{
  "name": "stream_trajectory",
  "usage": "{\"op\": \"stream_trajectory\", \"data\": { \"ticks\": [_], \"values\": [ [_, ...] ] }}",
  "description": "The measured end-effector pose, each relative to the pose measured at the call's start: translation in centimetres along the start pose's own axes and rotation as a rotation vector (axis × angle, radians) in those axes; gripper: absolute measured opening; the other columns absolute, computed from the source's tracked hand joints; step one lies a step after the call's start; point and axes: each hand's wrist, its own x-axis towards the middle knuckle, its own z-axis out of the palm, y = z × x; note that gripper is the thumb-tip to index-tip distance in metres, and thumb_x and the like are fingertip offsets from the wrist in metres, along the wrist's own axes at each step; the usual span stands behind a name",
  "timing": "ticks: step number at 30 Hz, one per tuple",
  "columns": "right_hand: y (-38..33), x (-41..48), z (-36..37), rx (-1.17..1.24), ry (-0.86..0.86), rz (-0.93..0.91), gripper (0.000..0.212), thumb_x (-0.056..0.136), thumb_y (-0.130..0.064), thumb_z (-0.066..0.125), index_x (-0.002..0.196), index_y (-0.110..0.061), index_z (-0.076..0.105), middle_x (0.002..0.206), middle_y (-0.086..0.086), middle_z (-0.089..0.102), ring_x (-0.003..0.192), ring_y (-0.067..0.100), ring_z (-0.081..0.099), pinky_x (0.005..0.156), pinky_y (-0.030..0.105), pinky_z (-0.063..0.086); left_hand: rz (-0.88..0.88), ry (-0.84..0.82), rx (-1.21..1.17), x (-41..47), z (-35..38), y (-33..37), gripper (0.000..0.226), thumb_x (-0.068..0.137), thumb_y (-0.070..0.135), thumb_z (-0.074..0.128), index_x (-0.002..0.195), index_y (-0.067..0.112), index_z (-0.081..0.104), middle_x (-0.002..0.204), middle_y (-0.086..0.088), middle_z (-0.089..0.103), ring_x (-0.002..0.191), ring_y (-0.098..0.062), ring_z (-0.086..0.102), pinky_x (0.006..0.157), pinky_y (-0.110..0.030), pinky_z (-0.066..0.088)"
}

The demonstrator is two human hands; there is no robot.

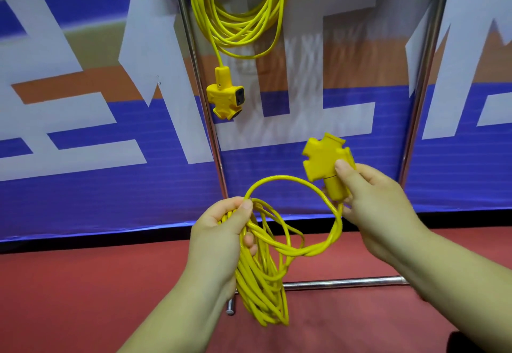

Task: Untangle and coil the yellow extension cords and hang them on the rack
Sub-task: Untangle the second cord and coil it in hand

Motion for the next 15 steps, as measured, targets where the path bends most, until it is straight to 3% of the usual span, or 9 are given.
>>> {"op": "stream_trajectory", "data": {
  "ticks": [2, 5, 8, 12, 15],
  "values": [
    [0.7, 0.6, -0.2, -0.026, 0.013, 0.138, 0.029, 0.096, -0.041, 0.061, 0.101, -0.013, 0.069, 0.074, 0.004, 0.067, 0.062, 0.014, 0.061, 0.070, 0.044, 0.055, 0.042, -0.008, 0.016, -0.1, 0.2, -0.2, 0.017, 0.092, 0.011, 0.068, 0.108, 0.004, 0.068, 0.064, -0.013, 0.048, 0.042, -0.016, 0.044, 0.040, -0.025, 0.041],
    [1.3, 0.4, 0.2, -0.050, -0.120, 0.315, 0.022, 0.097, -0.038, 0.061, 0.112, -0.022, 0.064, 0.090, 0.003, 0.077, 0.086, 0.025, 0.074, 0.081, 0.045, 0.058, 0.089, -0.016, 0.016, -0.2, 0.5, -0.2, 0.017, 0.092, 0.011, 0.069, 0.108, 0.005, 0.068, 0.061, -0.010, 0.049, 0.043, -0.017, 0.044, 0.042, -0.026, 0.042],
    [1.0, -0.1, 0.7, 0.054, -0.188, 0.386, 0.030, 0.094, -0.027, 0.066, 0.123, -0.022, 0.059, 0.096, 0.007, 0.077, 0.088, 0.027, 0.075, 0.079, 0.045, 0.060, 0.095, 0.002, -0.025, -0.1, 0.5, 0.0, 0.017, 0.092, 0.012, 0.068, 0.108, 0.007, 0.068, 0.064, -0.010, 0.053, 0.043, -0.016, 0.044, 0.041, -0.027, 0.042],
    [0.3, -0.7, 0.6, 0.239, -0.276, 0.426, 0.046, 0.083, -0.037, 0.072, 0.118, -0.010, 0.062, 0.113, 0.019, 0.066, 0.087, 0.038, 0.069, 0.091, 0.054, 0.056, 0.110, 0.023, -0.038, 0.3, 0.2, -0.1, 0.016, 0.093, 0.012, 0.067, 0.109, 0.006, 0.067, 0.065, -0.011, 0.053, 0.043, -0.015, 0.044, 0.041, -0.027, 0.042],
    [0.8, -1.5, 0.8, -0.095, -0.353, 0.333, 0.044, 0.077, -0.002, 0.079, 0.117, -0.010, 0.062, 0.101, 0.017, 0.064, 0.075, 0.032, 0.068, 0.088, 0.057, 0.054, 0.122, 0.026, -0.010, 0.3, 0.1, -0.3, 0.014, 0.094, 0.012, 0.067, 0.107, 0.007, 0.068, 0.067, -0.013, 0.053, 0.043, -0.015, 0.044, 0.041, -0.026, 0.042]
  ]
}}
